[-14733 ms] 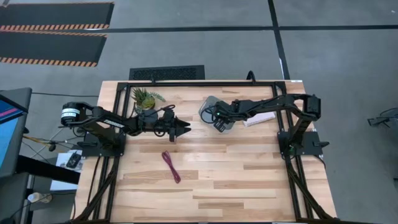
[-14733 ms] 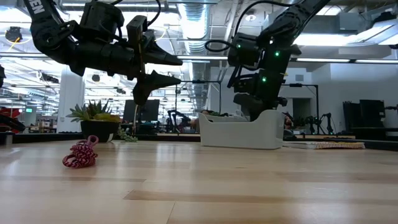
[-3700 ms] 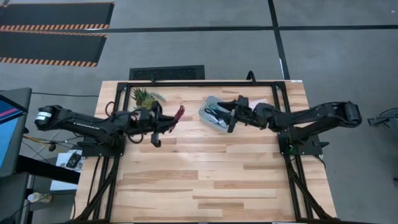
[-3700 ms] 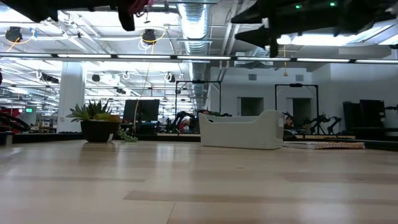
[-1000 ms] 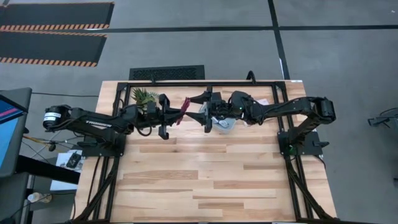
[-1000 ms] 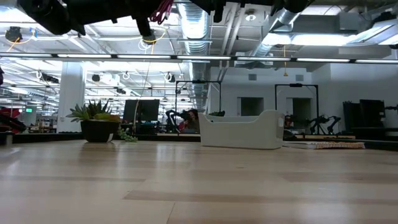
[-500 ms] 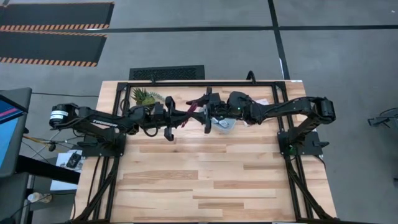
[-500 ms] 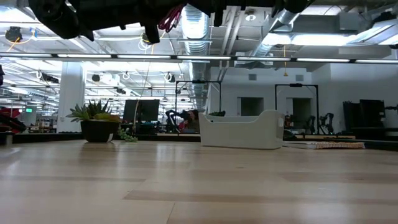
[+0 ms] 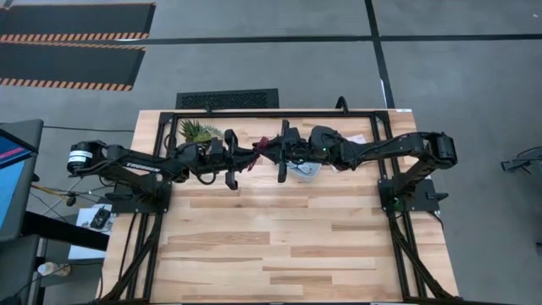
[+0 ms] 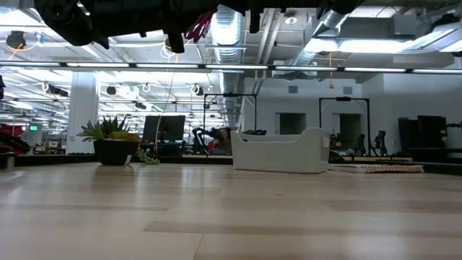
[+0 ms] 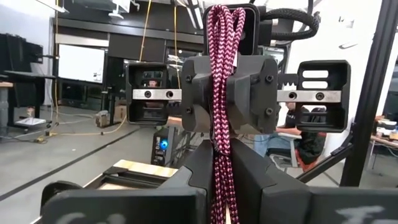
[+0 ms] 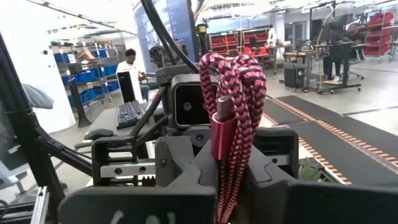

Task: Pick and place USB-C Cables
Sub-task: Put the red USB cable into the grey bin

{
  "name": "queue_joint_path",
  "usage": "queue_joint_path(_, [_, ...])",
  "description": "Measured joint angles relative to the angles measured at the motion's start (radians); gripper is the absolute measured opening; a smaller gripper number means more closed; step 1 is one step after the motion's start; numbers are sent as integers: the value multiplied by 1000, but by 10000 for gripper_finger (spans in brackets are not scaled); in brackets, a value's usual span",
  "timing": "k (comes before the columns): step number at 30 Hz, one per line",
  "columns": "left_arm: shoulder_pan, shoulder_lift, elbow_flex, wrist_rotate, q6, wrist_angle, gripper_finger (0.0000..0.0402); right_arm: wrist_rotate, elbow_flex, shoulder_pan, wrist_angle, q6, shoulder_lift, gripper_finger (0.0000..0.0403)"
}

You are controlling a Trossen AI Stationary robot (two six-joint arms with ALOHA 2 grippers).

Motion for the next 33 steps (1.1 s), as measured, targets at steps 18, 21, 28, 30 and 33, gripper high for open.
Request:
queue_joint_path(18, [0, 0, 1, -52, -6, -143, 114, 135, 0, -11, -100, -1, -3, 26])
queue_joint_path(21, [5, 0, 1, -53, -18, -182, 152, 137, 0, -27, -127, -1, -3, 25])
queue_joint_path(28, [35, 0, 1, -53, -76, -267, 228, 148, 0, -71, -180, 22, -5, 25])
queue_joint_path(30, [49, 0, 1, -52, -88, -268, 240, 148, 0, -84, -178, 32, -5, 25])
queue_joint_path(33, [71, 0, 1, -50, -93, -268, 246, 147, 0, -101, -179, 45, -5, 25])
